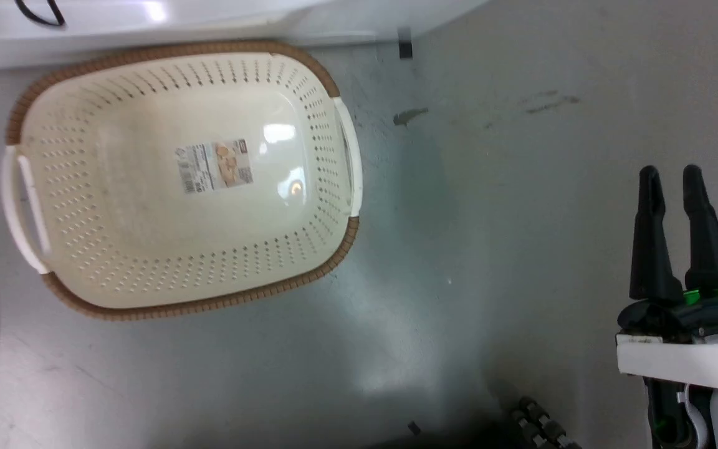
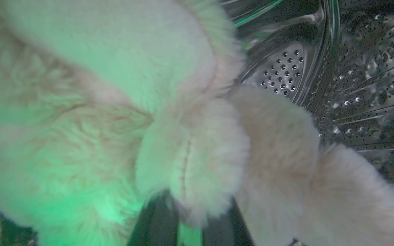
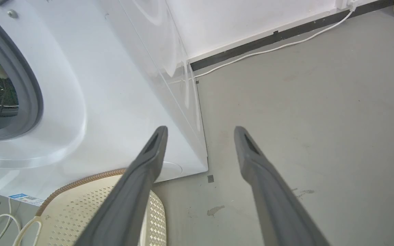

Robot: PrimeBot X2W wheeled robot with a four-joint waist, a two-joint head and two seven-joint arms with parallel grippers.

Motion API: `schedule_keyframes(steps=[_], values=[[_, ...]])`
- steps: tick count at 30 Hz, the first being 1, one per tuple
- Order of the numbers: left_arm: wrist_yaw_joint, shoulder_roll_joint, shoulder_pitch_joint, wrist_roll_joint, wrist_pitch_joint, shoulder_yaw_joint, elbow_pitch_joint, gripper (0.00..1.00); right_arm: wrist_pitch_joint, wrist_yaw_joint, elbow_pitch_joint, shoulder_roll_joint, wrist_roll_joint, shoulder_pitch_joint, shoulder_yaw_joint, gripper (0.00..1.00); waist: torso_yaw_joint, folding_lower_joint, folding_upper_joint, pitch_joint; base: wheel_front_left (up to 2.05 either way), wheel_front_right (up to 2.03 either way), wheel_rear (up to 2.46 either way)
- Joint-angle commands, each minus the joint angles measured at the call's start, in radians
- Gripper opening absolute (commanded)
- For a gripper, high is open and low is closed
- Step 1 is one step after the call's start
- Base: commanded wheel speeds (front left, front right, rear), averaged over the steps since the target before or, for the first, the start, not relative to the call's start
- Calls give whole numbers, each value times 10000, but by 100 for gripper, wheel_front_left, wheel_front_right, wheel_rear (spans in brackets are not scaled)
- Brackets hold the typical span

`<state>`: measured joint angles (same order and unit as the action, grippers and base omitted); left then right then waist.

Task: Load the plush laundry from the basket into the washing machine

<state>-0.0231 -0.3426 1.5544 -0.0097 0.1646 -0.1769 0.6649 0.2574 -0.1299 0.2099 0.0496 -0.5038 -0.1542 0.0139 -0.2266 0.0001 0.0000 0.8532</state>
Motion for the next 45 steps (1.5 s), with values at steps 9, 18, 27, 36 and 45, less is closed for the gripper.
schedule_keyframes(steps=[9, 18, 27, 36, 45], values=[[27, -434, 1238, 176, -625, -95, 4, 0, 44, -8, 385, 6, -167, -274, -38, 100, -89, -1, 0, 1197, 0, 0, 0], [65, -207, 1478, -249, -1037, -23, 387, 49, 44, -8, 443, 6, -140, -364, -112, 100, 102, -1, 0, 1486, 0, 0, 0], [222, 167, 1512, -700, -464, -25, 984, 100, 44, -8, 336, 6, -3, -431, -231, 100, 402, -1, 0, 1184, 0, 0, 0], [264, 598, 144, -1250, 552, 81, 2040, 100, 44, -8, 147, 6, 445, -382, -301, 100, 768, -1, 0, -78, 0, 0, 0], [540, 1512, -1641, -1833, 951, 107, 2392, 100, 44, -8, -8, 6, 1093, 31, -556, 100, 1503, -1, 0, -1634, 0, 0, 0]])
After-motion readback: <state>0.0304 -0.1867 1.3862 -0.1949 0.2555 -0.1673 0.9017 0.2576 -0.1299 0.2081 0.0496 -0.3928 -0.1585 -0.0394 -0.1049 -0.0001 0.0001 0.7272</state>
